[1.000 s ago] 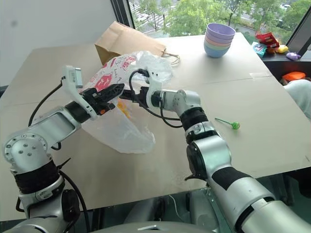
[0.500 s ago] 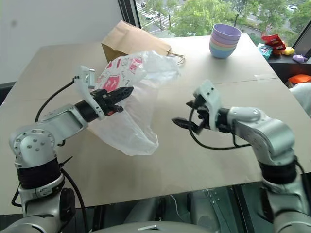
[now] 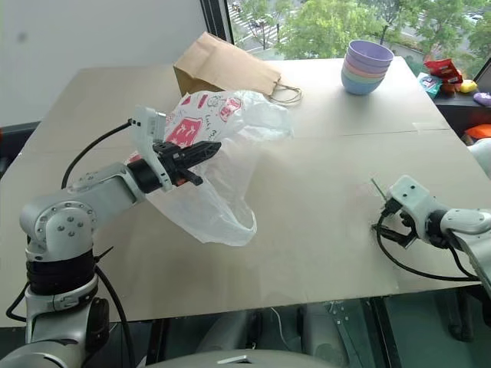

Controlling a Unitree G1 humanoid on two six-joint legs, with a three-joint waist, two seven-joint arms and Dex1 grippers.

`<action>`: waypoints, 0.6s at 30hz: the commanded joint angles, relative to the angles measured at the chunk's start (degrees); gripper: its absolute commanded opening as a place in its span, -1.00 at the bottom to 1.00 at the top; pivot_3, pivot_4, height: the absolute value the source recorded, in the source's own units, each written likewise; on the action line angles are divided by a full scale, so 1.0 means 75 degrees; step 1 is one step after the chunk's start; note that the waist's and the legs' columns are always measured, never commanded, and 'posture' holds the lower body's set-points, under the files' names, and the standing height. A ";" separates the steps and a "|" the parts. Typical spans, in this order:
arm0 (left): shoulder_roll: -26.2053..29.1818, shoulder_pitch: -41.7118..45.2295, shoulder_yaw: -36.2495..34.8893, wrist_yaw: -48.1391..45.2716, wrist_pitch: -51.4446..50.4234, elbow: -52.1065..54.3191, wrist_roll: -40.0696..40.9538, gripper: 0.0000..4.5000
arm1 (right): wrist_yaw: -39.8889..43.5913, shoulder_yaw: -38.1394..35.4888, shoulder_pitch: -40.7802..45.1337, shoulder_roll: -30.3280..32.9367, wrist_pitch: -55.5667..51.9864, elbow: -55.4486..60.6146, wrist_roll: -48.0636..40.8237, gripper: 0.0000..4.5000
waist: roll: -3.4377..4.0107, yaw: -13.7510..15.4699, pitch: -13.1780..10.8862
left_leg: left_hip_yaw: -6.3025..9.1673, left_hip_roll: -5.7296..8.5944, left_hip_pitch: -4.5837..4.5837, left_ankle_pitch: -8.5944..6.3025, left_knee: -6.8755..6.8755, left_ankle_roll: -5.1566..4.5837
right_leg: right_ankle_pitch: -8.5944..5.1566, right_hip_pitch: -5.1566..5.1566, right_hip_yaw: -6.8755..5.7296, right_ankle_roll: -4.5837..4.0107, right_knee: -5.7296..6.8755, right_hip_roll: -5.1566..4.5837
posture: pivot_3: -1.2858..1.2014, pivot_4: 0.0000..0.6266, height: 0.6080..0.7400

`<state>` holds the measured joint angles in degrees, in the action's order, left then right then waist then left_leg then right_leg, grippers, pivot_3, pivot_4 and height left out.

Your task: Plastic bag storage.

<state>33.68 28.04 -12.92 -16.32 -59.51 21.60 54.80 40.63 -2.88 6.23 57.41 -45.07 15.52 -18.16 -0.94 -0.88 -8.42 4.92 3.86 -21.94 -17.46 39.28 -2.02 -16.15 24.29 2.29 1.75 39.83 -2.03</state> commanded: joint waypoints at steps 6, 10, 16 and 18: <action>0.0279 0.0136 -0.0108 -0.0303 0.0171 0.0371 -0.0129 -1.00 | -0.0137 0.0072 0.0395 -0.0518 0.0276 -0.0901 0.0409 0.44 | -0.0009 0.0021 -0.0003 | 0.0009 -0.0002 0.0055 -0.0002 0.0003 -0.0003 | 0.0000 -0.0070 -0.0012 0.0000 -0.0010 0.0000 | 0.03 -0.52 1.00; 0.0282 0.0144 -0.0081 -0.0359 0.0201 0.0342 -0.0188 -1.00 | -0.0173 0.0128 0.0497 -0.0647 0.0390 -0.1027 0.0562 -0.34 | -0.0008 0.0037 -0.0003 | 0.0015 -0.0001 0.0053 -0.0003 0.0003 -0.0003 | 0.0000 -0.0069 -0.0019 0.0000 -0.0011 -0.0001 | 0.03 -0.52 1.00; 0.0205 0.0294 -0.0211 -0.0483 0.0053 0.0331 0.0158 -1.00 | 0.0086 -0.0112 0.0758 -0.1029 -0.0063 -0.0278 -0.0091 -0.76 | -0.0010 0.0014 -0.0003 | 0.0015 -0.0001 0.0053 -0.0003 0.0004 -0.0003 | 0.0000 -0.0070 -0.0018 0.0000 -0.0011 -0.0001 | 0.03 -0.52 1.00; 0.0176 0.0397 -0.0332 -0.0480 -0.0061 0.0281 0.0445 -1.00 | 0.0219 -0.0120 0.1024 -0.1334 -0.0516 0.0494 -0.0672 -0.76 | -0.0007 0.0005 -0.0006 | 0.0016 -0.0004 0.0052 -0.0003 0.0004 -0.0003 | 0.0000 -0.0067 -0.0019 0.0000 -0.0007 0.0001 | 0.03 -0.52 1.00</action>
<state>34.96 29.54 -13.16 -19.33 -59.77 22.03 55.55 41.09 -3.03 11.46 48.48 -46.75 12.70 -19.22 -0.99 -0.84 -8.46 5.05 3.81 -21.56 -17.48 39.29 -2.04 -16.15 23.81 2.14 1.75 39.77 -2.01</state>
